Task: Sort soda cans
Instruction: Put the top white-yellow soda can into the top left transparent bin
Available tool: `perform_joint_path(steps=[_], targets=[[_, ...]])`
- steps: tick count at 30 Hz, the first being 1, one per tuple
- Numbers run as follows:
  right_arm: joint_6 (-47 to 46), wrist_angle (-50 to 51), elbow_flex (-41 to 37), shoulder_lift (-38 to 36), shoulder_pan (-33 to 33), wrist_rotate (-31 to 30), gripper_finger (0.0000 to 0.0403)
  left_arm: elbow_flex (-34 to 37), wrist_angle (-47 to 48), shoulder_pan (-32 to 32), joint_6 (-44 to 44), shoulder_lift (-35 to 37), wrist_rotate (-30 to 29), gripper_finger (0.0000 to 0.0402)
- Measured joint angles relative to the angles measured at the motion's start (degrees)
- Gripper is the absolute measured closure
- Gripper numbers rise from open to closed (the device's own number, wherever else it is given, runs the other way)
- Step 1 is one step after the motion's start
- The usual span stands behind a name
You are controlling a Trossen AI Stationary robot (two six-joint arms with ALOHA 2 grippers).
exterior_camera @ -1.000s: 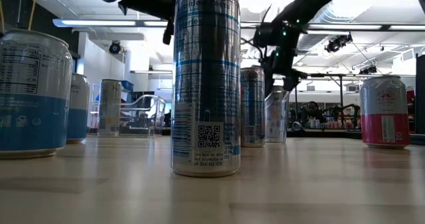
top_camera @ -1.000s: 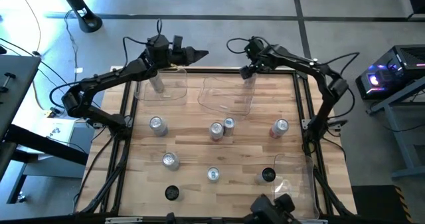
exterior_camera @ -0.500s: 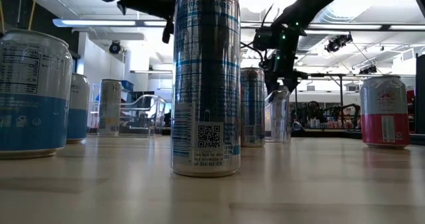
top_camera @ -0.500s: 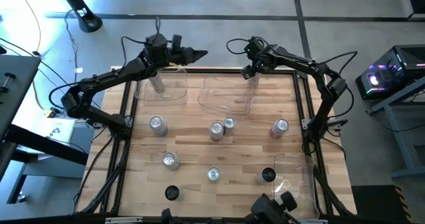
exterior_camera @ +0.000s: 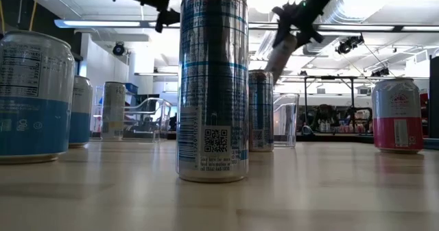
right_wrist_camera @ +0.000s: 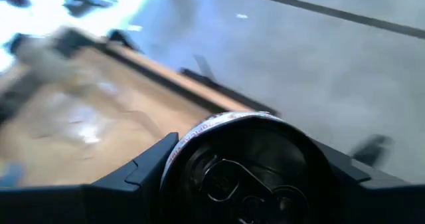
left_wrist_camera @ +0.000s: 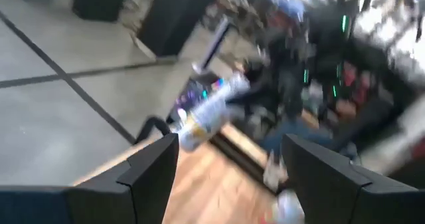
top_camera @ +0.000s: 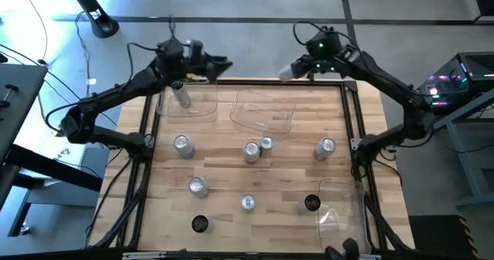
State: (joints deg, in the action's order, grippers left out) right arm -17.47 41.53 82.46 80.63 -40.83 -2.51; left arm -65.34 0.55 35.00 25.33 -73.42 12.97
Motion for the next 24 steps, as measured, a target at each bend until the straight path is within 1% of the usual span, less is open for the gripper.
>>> perform_joint_path(steps=[4, 9, 12, 14, 17, 19, 21, 23, 24], targets=[[-0.51, -2.52, 0.00, -0.44, 4.35, 6.11, 0.0164, -0.40, 4.36, -4.63, -5.86, -2.61, 2.27, 0.0133], [-1.80, -6.55, -0.02, -0.01, 11.99, 12.43, 0.0164, -5.36, 14.50, -9.37, -13.23, -6.85, 2.13, 0.0116], [-2.18, -7.97, -0.02, -0.05, 16.07, 15.26, 0.0164, -8.13, 17.26, -10.96, -15.67, -8.94, 1.95, 0.0105], [-2.72, -7.25, -0.02, -0.05, 18.10, 15.47, 0.0164, -9.79, 17.75, -11.83, -16.96, -9.75, 2.30, 0.0100], [-3.23, -7.96, -0.02, 0.31, 20.32, 14.87, 0.0164, -11.97, 19.54, -13.13, -18.95, -11.14, 4.45, 0.0096], [-3.19, -8.05, -0.02, 0.36, 21.32, 14.26, 0.0164, -13.06, 21.94, -13.66, -19.42, -12.34, 7.43, 0.0096], [-3.17, -8.89, -0.02, 0.36, 22.09, 13.07, 0.0164, -13.80, 22.11, -14.22, -18.45, -13.56, 11.54, 0.0096], [-3.25, -8.84, -0.04, 0.36, 22.60, 13.07, 0.0164, -14.40, 22.03, -14.70, -17.24, -14.50, 13.97, 0.0096], [-3.27, -9.03, -0.04, 0.36, 22.76, 13.05, 0.0164, -14.72, 21.83, -14.90, -17.06, -15.00, 13.91, 0.0096]])
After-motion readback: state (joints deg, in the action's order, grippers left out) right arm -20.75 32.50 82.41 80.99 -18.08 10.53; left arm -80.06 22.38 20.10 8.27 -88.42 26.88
